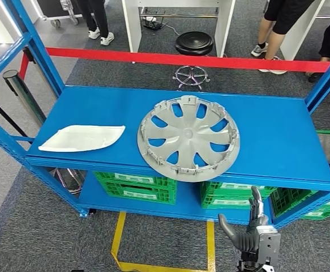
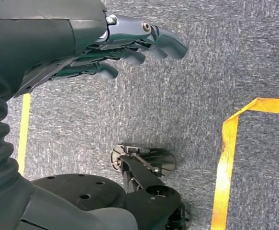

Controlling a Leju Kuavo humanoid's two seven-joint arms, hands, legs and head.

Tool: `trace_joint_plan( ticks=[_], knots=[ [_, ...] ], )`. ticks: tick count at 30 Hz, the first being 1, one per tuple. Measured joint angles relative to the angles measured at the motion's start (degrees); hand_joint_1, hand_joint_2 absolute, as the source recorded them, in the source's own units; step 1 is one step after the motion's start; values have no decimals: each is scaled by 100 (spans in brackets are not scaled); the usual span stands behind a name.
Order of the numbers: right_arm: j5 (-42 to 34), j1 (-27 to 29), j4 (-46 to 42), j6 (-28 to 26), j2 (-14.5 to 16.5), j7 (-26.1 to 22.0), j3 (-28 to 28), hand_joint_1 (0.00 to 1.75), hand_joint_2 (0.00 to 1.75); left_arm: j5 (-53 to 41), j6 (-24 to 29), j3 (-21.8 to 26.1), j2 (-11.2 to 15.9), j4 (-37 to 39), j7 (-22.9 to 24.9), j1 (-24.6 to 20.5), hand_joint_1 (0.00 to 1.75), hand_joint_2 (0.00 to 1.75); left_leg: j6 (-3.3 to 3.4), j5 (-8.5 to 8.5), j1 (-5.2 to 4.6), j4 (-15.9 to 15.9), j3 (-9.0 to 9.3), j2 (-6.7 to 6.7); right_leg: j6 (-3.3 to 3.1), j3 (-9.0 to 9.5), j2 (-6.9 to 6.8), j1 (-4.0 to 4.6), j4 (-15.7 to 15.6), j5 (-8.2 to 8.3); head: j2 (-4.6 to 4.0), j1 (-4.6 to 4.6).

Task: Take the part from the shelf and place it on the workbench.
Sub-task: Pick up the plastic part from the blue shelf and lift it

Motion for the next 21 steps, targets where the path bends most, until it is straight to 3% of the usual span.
trace_joint_plan(
  ticks=[9,21],
  knots=[
    [730,48,-1087,-600,-533,-63,1226,0,175,11,31,-199,15,9,87,-50,0,175,0,0,0,2,-1,0,1,1,1,0,0,0,0,-1],
    [2488,-205,-1051,-1357,-1192,580,2601,0,175,-129,-137,-579,139,23,250,-102,0,175,0,0,0,3,-1,0,2,2,1,0,0,1,0,-1]
  ],
)
